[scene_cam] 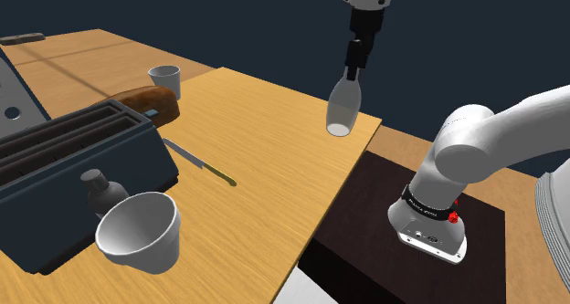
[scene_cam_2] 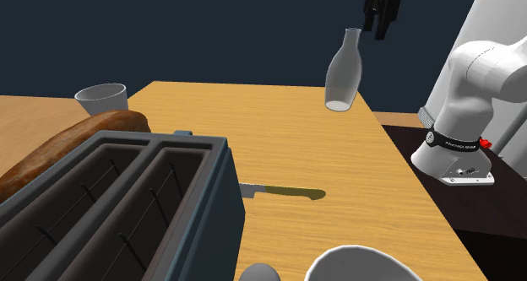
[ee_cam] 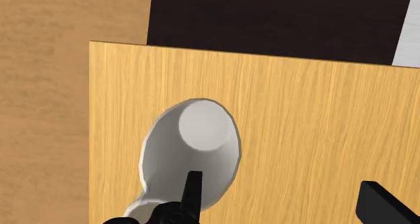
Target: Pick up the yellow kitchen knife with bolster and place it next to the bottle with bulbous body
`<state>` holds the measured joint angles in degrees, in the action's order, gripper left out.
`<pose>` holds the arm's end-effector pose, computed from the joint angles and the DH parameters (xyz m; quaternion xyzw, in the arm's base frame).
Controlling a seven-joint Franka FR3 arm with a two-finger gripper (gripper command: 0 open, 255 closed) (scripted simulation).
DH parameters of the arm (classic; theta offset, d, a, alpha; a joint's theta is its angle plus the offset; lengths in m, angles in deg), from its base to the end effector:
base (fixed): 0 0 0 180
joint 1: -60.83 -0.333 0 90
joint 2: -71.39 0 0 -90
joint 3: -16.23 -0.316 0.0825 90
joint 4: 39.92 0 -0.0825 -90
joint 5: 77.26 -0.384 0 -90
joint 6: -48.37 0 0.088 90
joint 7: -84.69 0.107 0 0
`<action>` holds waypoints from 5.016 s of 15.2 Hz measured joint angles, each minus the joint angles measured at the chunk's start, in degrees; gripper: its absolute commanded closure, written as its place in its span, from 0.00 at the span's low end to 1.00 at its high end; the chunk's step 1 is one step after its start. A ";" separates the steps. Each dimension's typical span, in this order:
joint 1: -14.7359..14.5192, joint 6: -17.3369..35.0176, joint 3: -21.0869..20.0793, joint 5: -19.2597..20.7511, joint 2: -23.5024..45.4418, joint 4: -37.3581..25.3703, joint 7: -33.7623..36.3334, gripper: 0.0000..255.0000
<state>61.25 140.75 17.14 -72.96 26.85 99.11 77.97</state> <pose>0.3102 -0.0160 0.5583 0.9980 0.0516 -0.0205 0.0306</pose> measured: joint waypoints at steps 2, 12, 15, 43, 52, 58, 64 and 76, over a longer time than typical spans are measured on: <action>-0.20 0.60 -0.43 -0.34 0.25 0.29 0.53 0.00; -3.73 13.64 -8.96 -5.74 12.06 -0.10 10.97 0.00; -4.46 17.45 -11.53 -6.50 16.92 -1.76 14.14 0.00; -15.06 32.09 -21.83 11.57 70.11 -42.02 44.89 0.00; -15.44 34.92 -21.09 12.77 72.70 -41.72 45.61 0.00; -15.46 34.99 -21.12 12.75 72.81 -41.63 45.52 1.00; -15.47 34.99 -21.13 12.76 72.81 -41.67 45.51 1.00; -15.05 28.94 -22.12 10.88 69.56 -44.68 44.05 1.00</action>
<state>46.20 169.69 -4.98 -62.08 96.42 54.42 122.02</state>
